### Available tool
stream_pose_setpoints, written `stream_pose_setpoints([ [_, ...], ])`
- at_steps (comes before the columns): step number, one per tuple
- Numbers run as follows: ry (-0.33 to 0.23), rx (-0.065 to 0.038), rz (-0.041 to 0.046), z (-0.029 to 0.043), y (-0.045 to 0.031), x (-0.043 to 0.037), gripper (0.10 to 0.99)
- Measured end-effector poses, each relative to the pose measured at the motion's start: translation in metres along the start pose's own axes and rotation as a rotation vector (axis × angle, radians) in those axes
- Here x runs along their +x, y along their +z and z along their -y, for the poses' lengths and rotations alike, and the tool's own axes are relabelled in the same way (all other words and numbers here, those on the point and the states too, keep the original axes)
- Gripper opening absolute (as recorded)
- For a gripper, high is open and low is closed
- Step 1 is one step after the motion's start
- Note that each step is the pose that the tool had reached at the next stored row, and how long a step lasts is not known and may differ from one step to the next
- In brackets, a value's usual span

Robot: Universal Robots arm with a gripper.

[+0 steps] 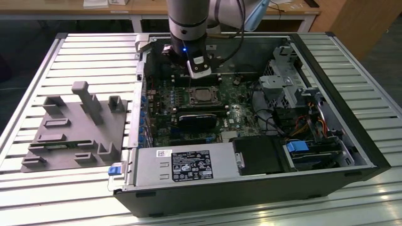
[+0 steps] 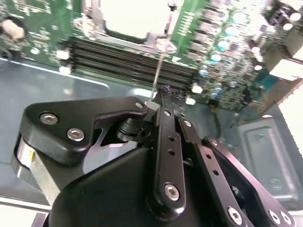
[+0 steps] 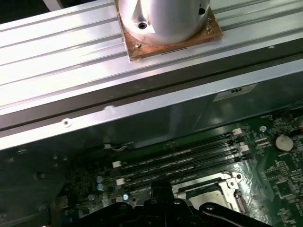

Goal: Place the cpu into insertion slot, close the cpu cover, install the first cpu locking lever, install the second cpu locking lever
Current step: 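Install the first cpu locking lever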

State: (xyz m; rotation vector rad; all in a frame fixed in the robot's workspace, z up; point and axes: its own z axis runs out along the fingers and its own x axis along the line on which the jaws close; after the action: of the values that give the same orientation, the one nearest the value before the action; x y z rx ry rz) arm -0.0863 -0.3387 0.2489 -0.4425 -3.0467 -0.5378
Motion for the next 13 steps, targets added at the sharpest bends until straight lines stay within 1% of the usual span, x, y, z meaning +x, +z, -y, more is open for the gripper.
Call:
stream_pose_setpoints([
  [5,0.000,0.000,-0.0001,-0.0051,0.0012,-0.0182,0.106],
  [7,0.000,0.000,-0.0001,-0.0066,0.0014,-0.0234,0.106],
  [12,0.000,0.000,0.0003,-0.0067,0.0015,-0.0240,0.106],
  [13,-0.001,-0.001,0.0036,-0.0067,0.0014,-0.0239,0.106],
])
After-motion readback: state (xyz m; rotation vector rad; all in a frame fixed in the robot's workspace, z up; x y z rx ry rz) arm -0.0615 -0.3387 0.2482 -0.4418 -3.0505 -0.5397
